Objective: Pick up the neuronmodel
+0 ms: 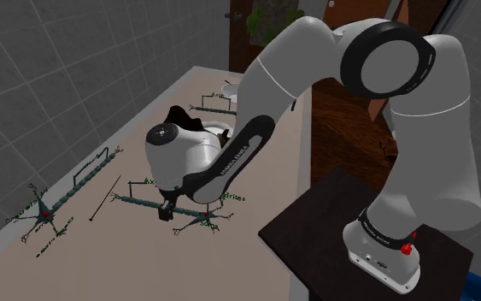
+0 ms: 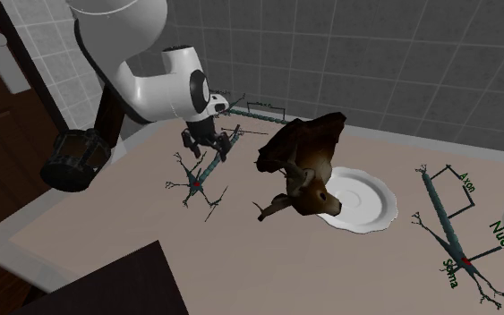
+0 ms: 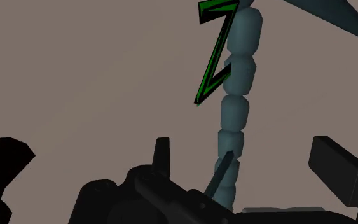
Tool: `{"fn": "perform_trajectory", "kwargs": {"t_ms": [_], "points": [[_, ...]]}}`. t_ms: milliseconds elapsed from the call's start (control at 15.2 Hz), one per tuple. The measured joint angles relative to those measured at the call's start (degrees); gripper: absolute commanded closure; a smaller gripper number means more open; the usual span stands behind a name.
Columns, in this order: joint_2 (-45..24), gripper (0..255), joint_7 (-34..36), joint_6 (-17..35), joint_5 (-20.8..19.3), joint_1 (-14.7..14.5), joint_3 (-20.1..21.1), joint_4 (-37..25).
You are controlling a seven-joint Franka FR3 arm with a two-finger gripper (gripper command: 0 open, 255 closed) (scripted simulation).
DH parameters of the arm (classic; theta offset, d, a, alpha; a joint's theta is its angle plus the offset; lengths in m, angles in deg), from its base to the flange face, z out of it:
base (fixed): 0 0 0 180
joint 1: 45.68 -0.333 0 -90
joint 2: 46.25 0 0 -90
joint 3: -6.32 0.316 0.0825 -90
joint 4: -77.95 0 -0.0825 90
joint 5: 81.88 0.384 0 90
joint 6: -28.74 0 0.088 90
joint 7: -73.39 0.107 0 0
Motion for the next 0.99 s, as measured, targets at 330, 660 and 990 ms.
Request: {"fn": "perform_trajectory", "kwargs": {"t_ms": [330, 660, 990], "points": [[-2.7, 255, 1.0, 2.2, -1.4, -0.8, -1.2, -0.5], [-2.8, 255, 1.1, 2.3, -1.5, -0.8, -1.3, -0.5], [-2.8, 255, 1.1, 2.3, -1.4, -0.8, -1.3, -0.5]]}}
